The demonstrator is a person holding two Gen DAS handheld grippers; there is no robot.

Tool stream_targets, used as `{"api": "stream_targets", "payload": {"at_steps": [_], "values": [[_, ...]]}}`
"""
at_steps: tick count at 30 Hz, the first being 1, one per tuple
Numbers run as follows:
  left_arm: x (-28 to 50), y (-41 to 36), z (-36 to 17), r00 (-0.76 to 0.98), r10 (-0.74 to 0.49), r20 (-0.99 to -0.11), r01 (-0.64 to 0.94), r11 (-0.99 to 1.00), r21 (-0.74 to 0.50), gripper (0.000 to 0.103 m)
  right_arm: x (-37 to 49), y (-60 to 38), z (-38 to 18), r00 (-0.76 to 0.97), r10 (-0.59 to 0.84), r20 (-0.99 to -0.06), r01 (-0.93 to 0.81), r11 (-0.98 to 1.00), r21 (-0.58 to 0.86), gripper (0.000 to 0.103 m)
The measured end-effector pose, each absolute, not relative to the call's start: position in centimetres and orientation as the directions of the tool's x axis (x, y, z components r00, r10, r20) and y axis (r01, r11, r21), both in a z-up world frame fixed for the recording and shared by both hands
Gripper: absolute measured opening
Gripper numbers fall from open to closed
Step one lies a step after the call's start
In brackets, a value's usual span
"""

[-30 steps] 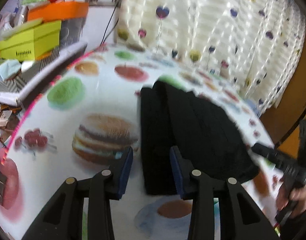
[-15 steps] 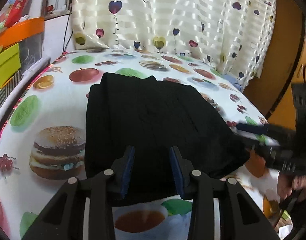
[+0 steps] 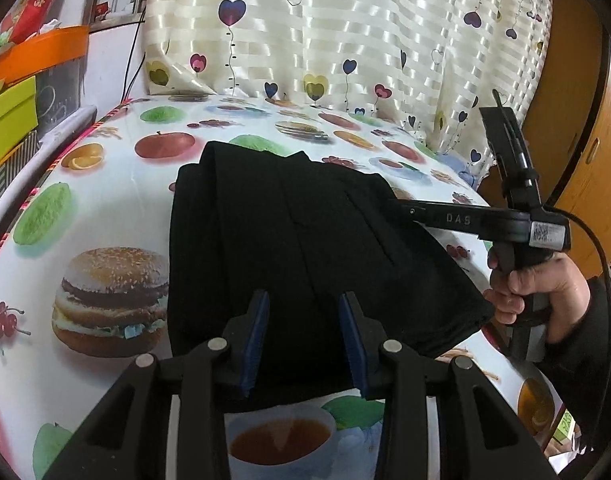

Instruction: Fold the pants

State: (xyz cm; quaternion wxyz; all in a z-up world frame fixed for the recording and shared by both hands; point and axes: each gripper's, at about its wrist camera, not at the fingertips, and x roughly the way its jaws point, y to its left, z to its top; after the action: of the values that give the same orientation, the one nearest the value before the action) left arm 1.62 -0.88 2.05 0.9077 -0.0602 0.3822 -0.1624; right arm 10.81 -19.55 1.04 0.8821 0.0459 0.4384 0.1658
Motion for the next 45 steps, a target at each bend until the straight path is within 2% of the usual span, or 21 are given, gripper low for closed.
{"api": "stream_targets", "payload": {"at_steps": [5, 8, 12, 15, 18, 29, 31, 45], "values": [[1.6, -1.2, 2.2, 0.662, -0.324, -0.676, 0.237, 0.946, -0.221, 0.04, 7.8, -19.8, 2.2, 0.571, 0.359, -0.738, -0.27, 0.931, 0.244, 0.014], [1.3, -1.4, 2.6, 0.672, -0.282, -0.684, 0.202, 0.959, -0.197, 0.04, 4.5, -19.1, 3.1, 0.576, 0.387, -0.72, -0.324, 0.917, 0.234, 0.02], [0.4, -1.4, 3.8, 0.707, -0.244, -0.664, 0.166, 0.97, -0.179, 0.04, 0.9, -17.3, 3.2, 0.573, 0.381, -0.726, -0.391, 0.905, 0.167, 0.021], [0.4, -1.4, 3.7, 0.709, -0.217, -0.67, 0.151, 0.976, -0.157, 0.04, 0.0, -16.2, 2.0, 0.589, 0.337, -0.735, -0.42, 0.904, 0.079, 0.026], [0.7, -1.0, 2.7, 0.683, -0.177, -0.709, 0.109, 0.984, -0.142, 0.04, 0.4, -16.8, 2.3, 0.585, 0.333, -0.74, -0.392, 0.914, 0.102, 0.036], [-1.3, 0.4, 3.2, 0.693, -0.137, -0.708, 0.057, 0.989, -0.136, 0.04, -1.5, -18.5, 3.5, 0.575, 0.375, -0.727, -0.354, 0.915, 0.192, 0.042], [-1.6, 0.6, 3.3, 0.694, -0.131, -0.708, 0.051, 0.99, -0.133, 0.04, -1.8, -18.7, 3.6, 0.568, 0.385, -0.727, -0.348, 0.913, 0.212, 0.048], [-1.3, 2.4, 4.0, 0.71, -0.118, -0.694, 0.02, 0.989, -0.148, 0.04, -1.4, -20.7, 3.6, 0.564, 0.406, -0.719, -0.299, 0.912, 0.28, 0.049]]}}
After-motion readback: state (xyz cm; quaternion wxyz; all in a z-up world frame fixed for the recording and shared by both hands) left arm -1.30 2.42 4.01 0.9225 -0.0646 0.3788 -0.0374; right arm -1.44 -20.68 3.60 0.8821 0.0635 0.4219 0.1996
